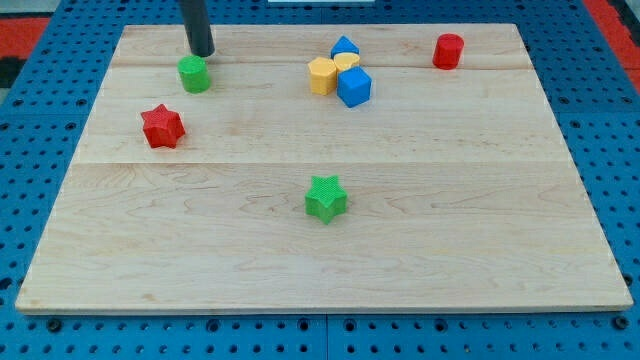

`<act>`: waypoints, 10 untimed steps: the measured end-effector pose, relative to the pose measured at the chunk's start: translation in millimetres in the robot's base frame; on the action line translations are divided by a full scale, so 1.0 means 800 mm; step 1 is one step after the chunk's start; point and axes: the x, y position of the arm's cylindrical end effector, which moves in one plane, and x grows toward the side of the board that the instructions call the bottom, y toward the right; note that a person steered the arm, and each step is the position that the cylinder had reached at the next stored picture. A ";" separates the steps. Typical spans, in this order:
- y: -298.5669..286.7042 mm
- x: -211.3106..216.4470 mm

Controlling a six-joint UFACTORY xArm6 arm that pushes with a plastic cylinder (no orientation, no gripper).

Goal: Move the green circle closer to the red star

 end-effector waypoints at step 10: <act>0.038 0.040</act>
